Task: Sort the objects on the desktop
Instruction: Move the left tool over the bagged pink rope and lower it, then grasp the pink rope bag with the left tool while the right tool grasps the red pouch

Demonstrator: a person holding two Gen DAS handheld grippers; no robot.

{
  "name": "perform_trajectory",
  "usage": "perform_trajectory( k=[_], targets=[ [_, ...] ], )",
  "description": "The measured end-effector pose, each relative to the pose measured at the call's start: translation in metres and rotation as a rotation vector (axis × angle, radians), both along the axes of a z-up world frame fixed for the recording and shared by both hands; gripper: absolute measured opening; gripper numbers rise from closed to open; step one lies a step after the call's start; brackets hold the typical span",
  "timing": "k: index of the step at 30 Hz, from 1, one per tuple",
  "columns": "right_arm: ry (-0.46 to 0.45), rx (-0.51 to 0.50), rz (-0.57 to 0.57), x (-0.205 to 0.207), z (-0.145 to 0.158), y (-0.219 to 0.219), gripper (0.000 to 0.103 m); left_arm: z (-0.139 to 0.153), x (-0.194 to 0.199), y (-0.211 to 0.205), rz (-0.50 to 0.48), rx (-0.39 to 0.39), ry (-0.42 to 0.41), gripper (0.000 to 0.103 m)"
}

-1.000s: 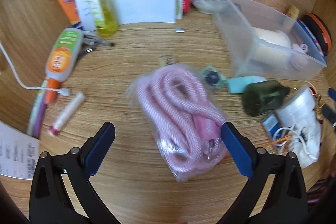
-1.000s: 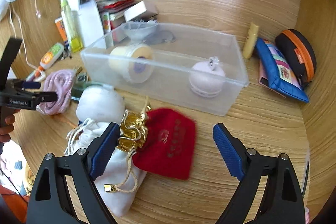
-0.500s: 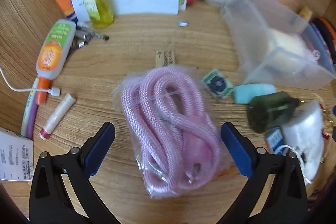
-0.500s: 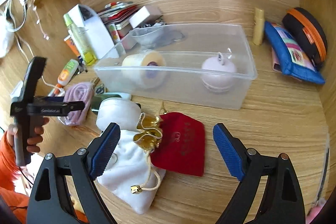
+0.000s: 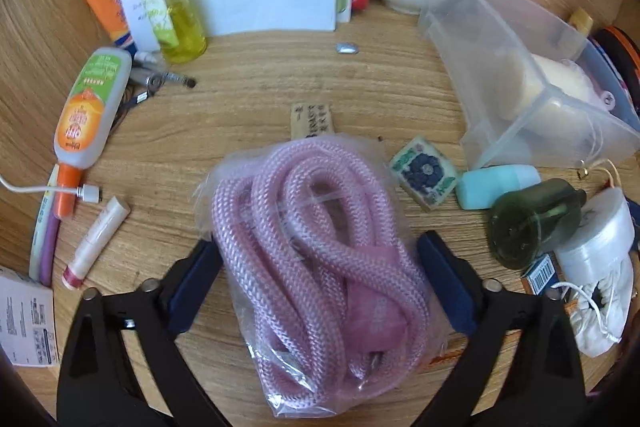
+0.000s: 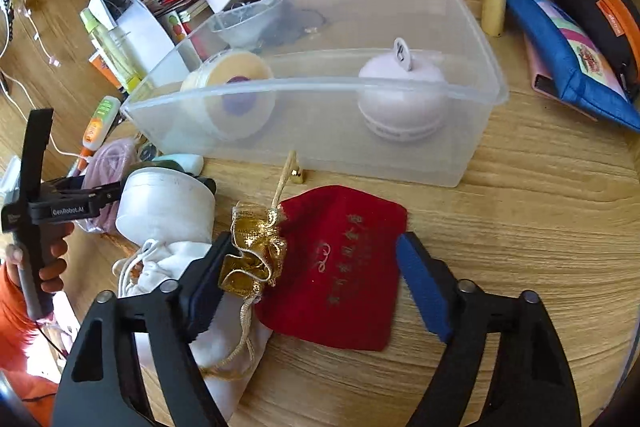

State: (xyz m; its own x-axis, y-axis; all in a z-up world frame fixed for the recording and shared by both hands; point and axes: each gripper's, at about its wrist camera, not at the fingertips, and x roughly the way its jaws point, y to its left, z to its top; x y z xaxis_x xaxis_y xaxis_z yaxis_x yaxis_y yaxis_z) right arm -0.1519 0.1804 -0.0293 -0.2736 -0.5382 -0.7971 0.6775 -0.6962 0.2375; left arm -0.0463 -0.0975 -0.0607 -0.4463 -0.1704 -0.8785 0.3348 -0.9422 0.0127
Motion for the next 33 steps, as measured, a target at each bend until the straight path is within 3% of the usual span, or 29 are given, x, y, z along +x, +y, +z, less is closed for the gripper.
perform_trajectory(
  k=[2,5,8,15,17,19,29,33],
  targets=[
    [0.022,0.029,0.000,-0.001,-0.001,-0.001,0.040,0.006,0.002,0.011,-0.052,-0.056,0.022,0.074],
    [0.034,0.031,-0.001,-0.002,-0.003,0.003,0.032,0.010,0.007,0.026,-0.099,-0.154,0.045,0.066],
    [0.036,0.016,-0.012,-0.003,-0.006,0.009,0.025,0.015,0.010,0.026,-0.112,-0.187,0.055,0.059],
    [0.070,-0.037,-0.053,-0.001,0.004,0.021,0.022,0.029,0.032,0.029,-0.097,-0.170,0.135,0.044],
    [0.095,-0.053,-0.059,0.003,0.013,0.022,0.022,0.036,0.036,0.030,-0.099,-0.168,0.155,0.030],
    [0.116,-0.072,-0.058,0.007,0.022,0.023,0.022,0.042,0.037,0.027,-0.103,-0.144,0.171,0.025],
    [0.213,-0.113,-0.029,0.022,0.051,0.013,0.022,0.050,0.039,0.020,-0.105,-0.061,0.193,0.020],
    [0.224,-0.124,-0.016,0.022,0.056,0.010,0.022,0.064,0.041,0.022,-0.109,-0.072,0.235,0.019]
  ],
)
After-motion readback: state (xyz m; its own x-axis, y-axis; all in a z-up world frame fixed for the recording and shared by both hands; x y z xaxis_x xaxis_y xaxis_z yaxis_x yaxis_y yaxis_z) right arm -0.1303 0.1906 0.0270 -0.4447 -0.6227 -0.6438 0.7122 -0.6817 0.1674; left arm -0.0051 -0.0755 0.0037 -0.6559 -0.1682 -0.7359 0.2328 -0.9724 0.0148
